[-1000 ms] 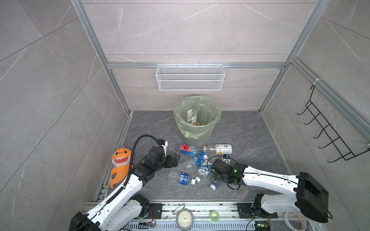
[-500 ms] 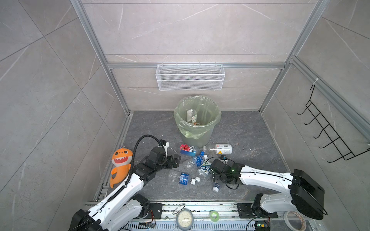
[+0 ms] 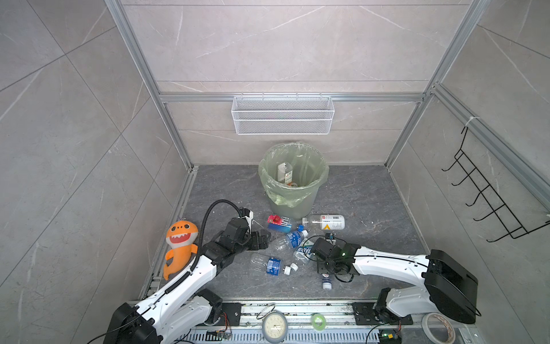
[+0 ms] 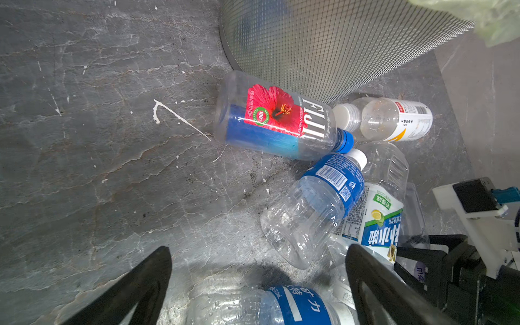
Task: Throw the plastic bottles in the bin
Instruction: Pick up the plastic bottle from the bottom-center of the table, then throw the plastic bottle into the trash bin.
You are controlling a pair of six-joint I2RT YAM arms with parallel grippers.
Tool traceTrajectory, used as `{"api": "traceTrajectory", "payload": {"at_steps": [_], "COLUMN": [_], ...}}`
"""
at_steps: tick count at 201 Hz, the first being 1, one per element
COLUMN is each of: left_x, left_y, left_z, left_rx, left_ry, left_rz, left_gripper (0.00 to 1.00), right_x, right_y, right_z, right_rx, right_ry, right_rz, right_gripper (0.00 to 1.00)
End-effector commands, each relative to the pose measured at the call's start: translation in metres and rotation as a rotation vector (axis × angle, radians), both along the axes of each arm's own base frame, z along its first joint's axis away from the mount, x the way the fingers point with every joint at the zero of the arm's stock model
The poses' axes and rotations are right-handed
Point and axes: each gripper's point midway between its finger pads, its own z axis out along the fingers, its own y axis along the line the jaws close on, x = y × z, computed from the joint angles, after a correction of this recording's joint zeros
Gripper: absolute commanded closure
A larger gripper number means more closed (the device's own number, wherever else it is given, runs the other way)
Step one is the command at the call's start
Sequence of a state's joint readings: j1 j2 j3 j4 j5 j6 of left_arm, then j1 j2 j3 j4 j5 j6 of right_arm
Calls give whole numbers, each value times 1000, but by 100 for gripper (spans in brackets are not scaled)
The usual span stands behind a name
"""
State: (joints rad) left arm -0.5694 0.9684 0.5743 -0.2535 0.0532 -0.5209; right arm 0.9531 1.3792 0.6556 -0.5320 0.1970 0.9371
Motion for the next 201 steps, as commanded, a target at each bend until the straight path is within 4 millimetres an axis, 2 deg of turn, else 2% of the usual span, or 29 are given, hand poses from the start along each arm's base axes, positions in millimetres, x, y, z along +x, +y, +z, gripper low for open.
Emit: {"api": "traceTrajectory", "payload": {"at_steps": [1, 34, 105, 130, 151, 168, 185, 201], "left_x": [3, 2, 2, 2, 3, 3, 3, 4], "left_y": [-2, -2, 0, -1, -1, -1, -1, -2], "left_z": [0, 2, 2, 4, 4, 4, 4, 4], "left_rx": [0, 12, 25, 27, 28, 29, 27, 26], "left_ry": [-18, -26, -35, -40, -41, -40, -43, -44], "left_rz": [2, -6, -11, -14, -15, -15, -14, -15], "left_gripper": [2, 2, 2, 2, 2, 2, 2, 2], "right_x": [-2, 3, 8, 9, 10, 12, 18, 26], "right_y": [-1, -2, -29, -36, -40, -40, -39, -28], "right_z": [3, 36, 124, 161, 198, 238, 286, 336], "right_rx": [12, 52, 76, 100, 125, 149, 156, 161], "right_ry": [-17, -126, -349, -442, -520, -582, -652, -721], "right_rz": [27, 66, 121, 154, 171, 191, 214, 248], "right_gripper": [53, 55, 52, 53, 52, 52, 53, 55]}}
